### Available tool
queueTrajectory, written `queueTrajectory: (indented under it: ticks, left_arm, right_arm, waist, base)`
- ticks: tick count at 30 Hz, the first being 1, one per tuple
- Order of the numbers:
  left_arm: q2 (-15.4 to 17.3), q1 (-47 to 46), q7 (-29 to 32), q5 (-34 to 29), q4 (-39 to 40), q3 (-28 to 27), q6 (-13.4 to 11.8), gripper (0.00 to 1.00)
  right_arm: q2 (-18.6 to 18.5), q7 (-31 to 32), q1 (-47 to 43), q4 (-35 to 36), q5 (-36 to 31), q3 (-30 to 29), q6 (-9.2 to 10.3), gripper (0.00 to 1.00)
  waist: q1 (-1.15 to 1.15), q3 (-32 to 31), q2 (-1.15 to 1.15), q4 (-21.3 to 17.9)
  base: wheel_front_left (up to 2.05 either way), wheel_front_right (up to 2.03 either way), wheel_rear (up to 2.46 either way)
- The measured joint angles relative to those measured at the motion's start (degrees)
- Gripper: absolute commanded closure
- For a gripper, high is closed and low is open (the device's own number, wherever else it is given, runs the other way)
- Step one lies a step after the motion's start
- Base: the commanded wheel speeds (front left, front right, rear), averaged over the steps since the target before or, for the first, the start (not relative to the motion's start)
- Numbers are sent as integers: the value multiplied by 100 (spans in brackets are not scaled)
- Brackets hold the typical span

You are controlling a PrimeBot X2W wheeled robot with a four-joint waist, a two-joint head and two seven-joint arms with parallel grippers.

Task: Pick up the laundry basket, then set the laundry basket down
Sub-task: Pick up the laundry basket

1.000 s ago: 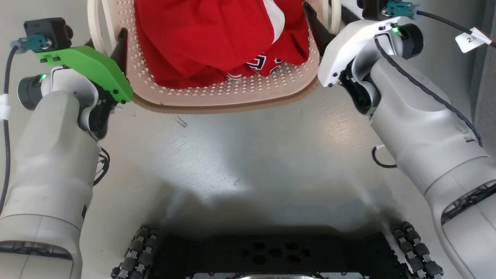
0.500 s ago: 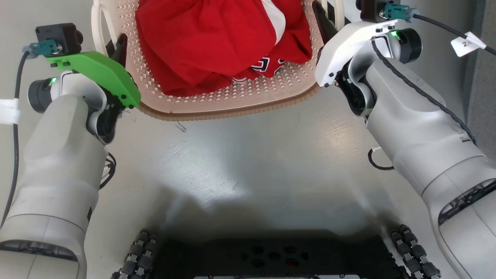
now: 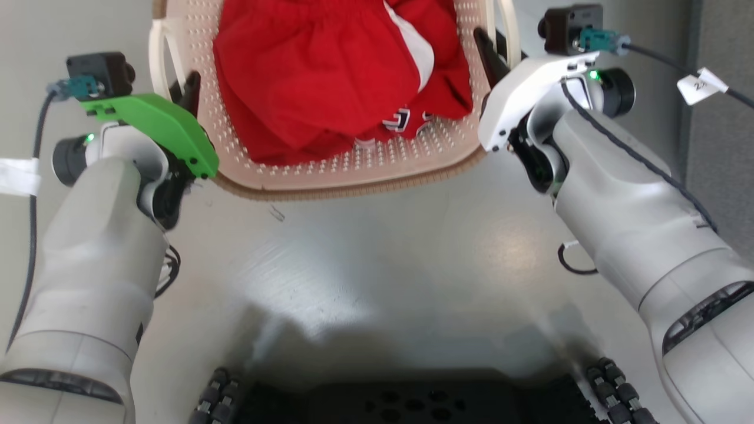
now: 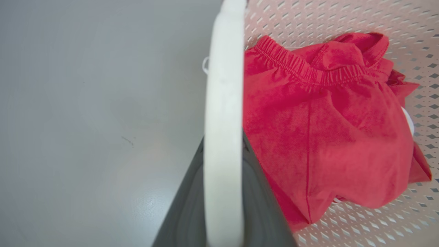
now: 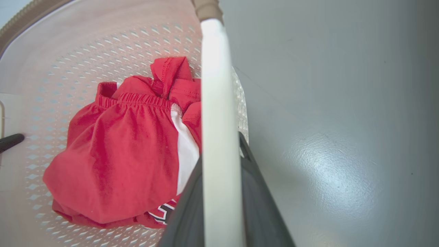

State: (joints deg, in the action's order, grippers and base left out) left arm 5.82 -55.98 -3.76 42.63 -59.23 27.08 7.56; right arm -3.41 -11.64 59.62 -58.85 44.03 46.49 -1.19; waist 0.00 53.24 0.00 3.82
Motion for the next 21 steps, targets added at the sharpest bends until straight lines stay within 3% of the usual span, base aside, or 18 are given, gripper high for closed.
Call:
queueTrajectory:
  ticks: [21]
  left_arm:
    - [-81,870,586,413,-268,528,0,100]
  right_arm:
    - [59,825,-936,-296,854,377,-125,100]
  waist:
    - [0,-1428,0,-198]
  base:
    - [0,0,0]
